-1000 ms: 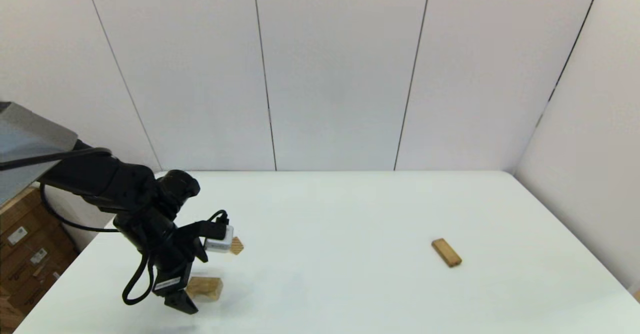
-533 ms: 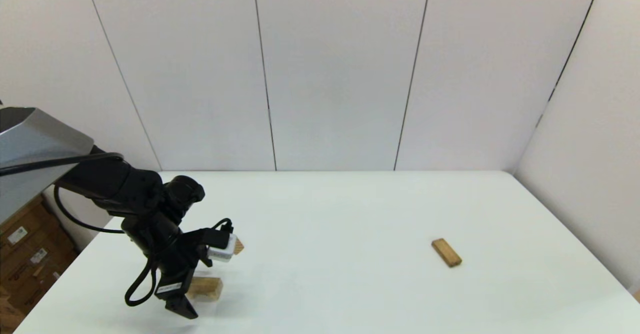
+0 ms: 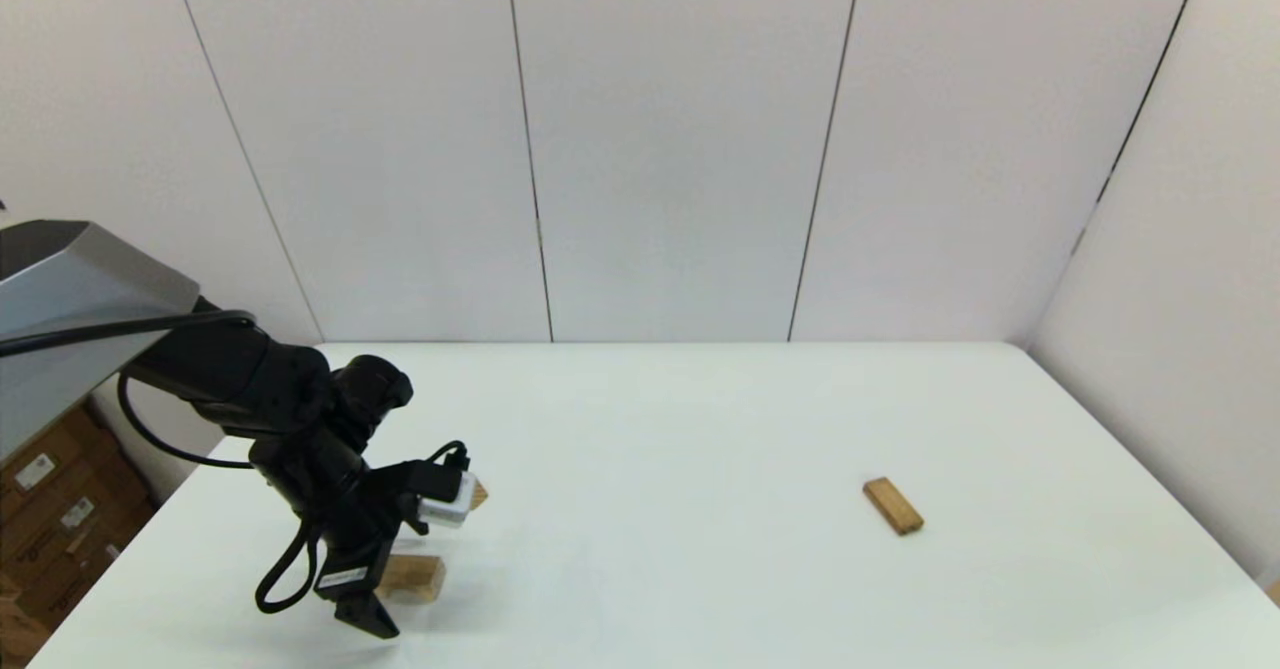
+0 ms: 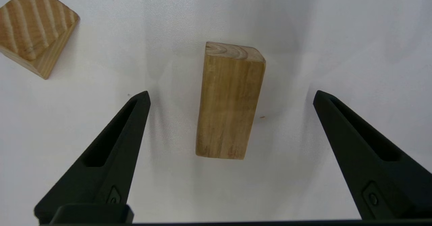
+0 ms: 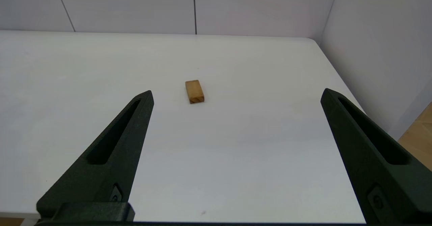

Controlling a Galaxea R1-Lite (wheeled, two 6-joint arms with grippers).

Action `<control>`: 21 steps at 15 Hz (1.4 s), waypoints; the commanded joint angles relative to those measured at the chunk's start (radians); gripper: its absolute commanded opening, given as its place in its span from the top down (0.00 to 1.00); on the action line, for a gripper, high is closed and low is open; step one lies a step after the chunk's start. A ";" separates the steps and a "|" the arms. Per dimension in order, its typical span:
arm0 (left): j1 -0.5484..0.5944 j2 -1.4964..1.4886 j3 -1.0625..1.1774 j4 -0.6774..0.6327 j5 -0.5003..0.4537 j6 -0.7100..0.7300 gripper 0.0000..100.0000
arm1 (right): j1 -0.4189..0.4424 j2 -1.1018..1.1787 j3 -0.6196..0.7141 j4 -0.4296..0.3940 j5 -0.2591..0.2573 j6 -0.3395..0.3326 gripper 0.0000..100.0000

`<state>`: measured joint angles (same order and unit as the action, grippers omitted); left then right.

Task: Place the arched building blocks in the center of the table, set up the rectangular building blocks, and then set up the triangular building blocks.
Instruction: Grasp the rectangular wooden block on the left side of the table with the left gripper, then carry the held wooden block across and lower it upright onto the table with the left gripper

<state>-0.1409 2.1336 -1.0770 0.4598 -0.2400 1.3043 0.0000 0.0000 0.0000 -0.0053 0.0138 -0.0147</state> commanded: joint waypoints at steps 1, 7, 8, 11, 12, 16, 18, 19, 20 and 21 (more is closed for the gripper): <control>0.000 0.019 -0.003 0.000 -0.001 0.007 0.00 | 0.000 -0.002 0.000 -0.001 0.002 -0.001 0.00; -0.003 0.028 -0.001 -0.021 -0.001 0.009 1.00 | 0.000 -0.002 0.000 -0.001 0.000 -0.001 0.00; -0.003 0.031 -0.001 -0.032 -0.001 0.010 1.00 | 0.000 -0.002 0.002 -0.001 0.002 -0.001 0.00; -0.003 0.028 -0.003 -0.033 -0.002 0.010 1.00 | 0.000 -0.002 0.000 0.001 0.000 -0.001 0.00; -0.005 0.022 -0.004 -0.032 -0.002 0.010 1.00 | 0.000 -0.002 0.002 0.001 0.000 -0.001 0.00; -0.059 -0.018 -0.004 -0.030 -0.002 0.030 1.00 | 0.000 -0.002 0.000 -0.001 0.000 -0.001 0.00; -0.092 -0.040 -0.006 -0.032 -0.004 0.023 1.00 | 0.000 -0.002 0.000 -0.001 0.000 -0.001 0.00; -0.114 -0.047 -0.012 -0.032 -0.004 0.021 1.00 | 0.000 -0.002 0.000 -0.001 0.002 -0.001 0.00; -0.137 -0.050 -0.034 -0.029 -0.004 0.017 1.00 | 0.000 -0.002 0.002 0.001 0.000 -0.001 0.00; -0.174 -0.052 -0.058 -0.027 -0.004 0.004 1.00 | -0.002 -0.002 0.002 -0.001 0.000 -0.001 0.00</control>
<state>-0.2602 2.1002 -1.0996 0.4277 -0.2428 1.3151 -0.0004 0.0000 0.0000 -0.0053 0.0138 -0.0149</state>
